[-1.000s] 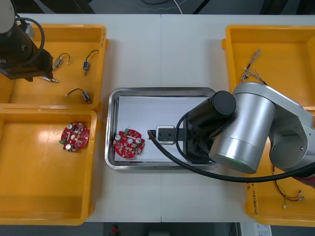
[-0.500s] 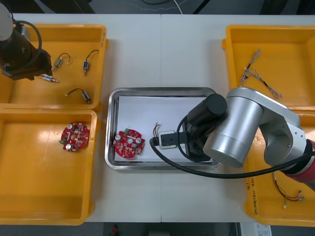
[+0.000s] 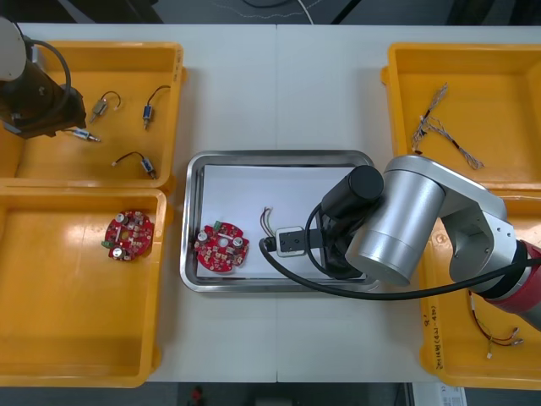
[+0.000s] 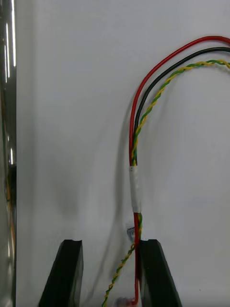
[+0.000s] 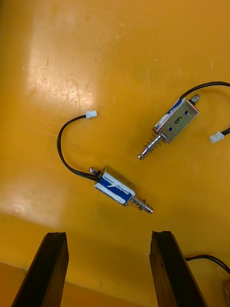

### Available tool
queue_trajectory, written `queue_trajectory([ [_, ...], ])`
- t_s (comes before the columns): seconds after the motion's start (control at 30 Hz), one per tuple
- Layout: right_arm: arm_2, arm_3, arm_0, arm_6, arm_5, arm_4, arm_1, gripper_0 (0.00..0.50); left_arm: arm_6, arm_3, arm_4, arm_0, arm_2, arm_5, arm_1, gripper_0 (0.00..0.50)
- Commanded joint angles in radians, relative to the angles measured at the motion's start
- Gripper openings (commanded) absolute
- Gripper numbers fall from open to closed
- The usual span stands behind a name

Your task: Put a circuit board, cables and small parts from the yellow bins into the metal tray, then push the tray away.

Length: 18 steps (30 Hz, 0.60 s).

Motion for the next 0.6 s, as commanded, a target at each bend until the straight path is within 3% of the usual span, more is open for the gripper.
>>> queue_trajectory([
  [0.03, 0.012, -0.029, -0.021, 0.002, 0.008, 0.017, 0.020, 0.500, 0.187, 0.017, -0.043, -0.047, -0.017, -0.059, -0.026, 0.500],
  [0.3, -0.004, -0.071, -0.021, 0.002, 0.079, 0.032, 0.021, 0.500, 0.218, 0.060, -0.111, -0.049, -0.033, -0.114, -0.068, 0.500],
  [0.6, -0.013, -0.149, -0.021, -0.002, 0.168, 0.103, 0.030, 0.500, 0.216, 0.161, -0.114, -0.079, -0.033, -0.191, -0.091, 0.500],
])
